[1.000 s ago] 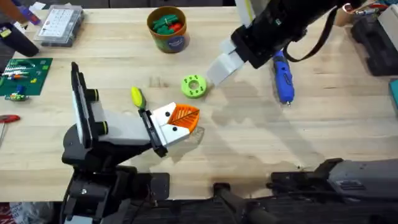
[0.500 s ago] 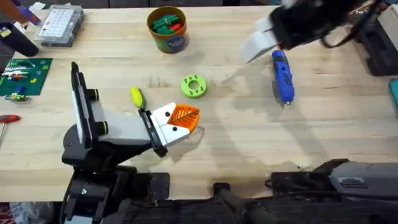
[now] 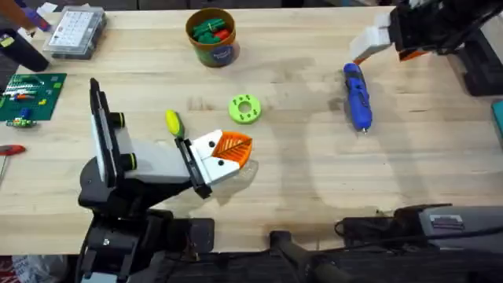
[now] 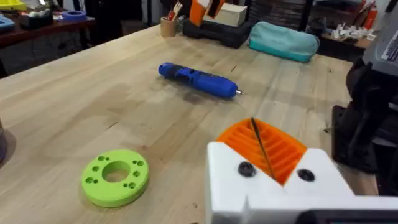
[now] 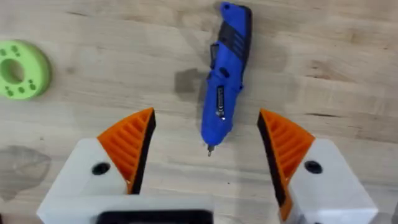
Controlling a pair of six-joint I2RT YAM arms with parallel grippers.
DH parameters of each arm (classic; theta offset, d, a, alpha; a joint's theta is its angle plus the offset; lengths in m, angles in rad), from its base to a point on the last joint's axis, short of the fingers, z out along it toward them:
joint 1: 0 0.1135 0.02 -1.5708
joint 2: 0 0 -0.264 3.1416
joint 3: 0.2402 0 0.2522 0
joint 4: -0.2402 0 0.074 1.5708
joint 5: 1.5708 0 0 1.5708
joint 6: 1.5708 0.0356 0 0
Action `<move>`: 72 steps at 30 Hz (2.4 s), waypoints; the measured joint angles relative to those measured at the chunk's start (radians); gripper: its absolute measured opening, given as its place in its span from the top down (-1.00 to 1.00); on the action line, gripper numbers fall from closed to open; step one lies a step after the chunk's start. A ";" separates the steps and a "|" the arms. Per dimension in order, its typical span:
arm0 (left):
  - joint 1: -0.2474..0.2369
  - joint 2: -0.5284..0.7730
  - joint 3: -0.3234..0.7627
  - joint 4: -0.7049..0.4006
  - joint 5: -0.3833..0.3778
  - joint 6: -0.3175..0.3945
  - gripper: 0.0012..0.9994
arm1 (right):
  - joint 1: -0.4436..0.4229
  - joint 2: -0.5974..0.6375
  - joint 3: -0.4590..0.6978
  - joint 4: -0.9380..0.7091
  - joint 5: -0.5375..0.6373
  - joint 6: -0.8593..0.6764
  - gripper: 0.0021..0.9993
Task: Pick up the gripper from the table and insert it into the empty holder that is missing its gripper. Then pick up a screw, insert it into the mounting hole, and use the screwdriver to tighten it. Finally, clean up the table by picking up the vegetable and placing it into the bucket.
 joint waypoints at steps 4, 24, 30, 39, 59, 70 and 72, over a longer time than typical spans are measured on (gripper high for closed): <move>0.000 0.000 0.000 0.000 0.000 0.000 0.99 | -0.040 0.063 -0.019 0.024 0.000 -0.007 -0.95; 0.000 0.000 0.000 0.000 0.000 0.000 0.99 | -0.066 0.421 -0.030 0.186 -0.032 -0.002 -0.95; 0.000 0.000 0.000 0.000 0.000 0.000 0.99 | -0.072 0.475 -0.030 0.217 -0.027 -0.002 -0.95; 0.000 0.000 0.000 0.000 0.000 0.000 0.99 | -0.074 0.482 -0.029 0.216 -0.001 -0.009 -0.63; 0.000 0.000 0.000 0.000 0.000 0.000 0.99 | -0.080 0.458 -0.029 0.238 -0.004 -0.021 0.96; 0.000 0.000 0.000 0.000 0.000 0.000 0.99 | -0.035 0.290 0.207 0.232 -0.009 -0.021 0.96; 0.000 0.000 0.000 0.000 0.000 0.000 0.99 | -0.019 0.282 0.288 0.226 -0.011 -0.021 0.96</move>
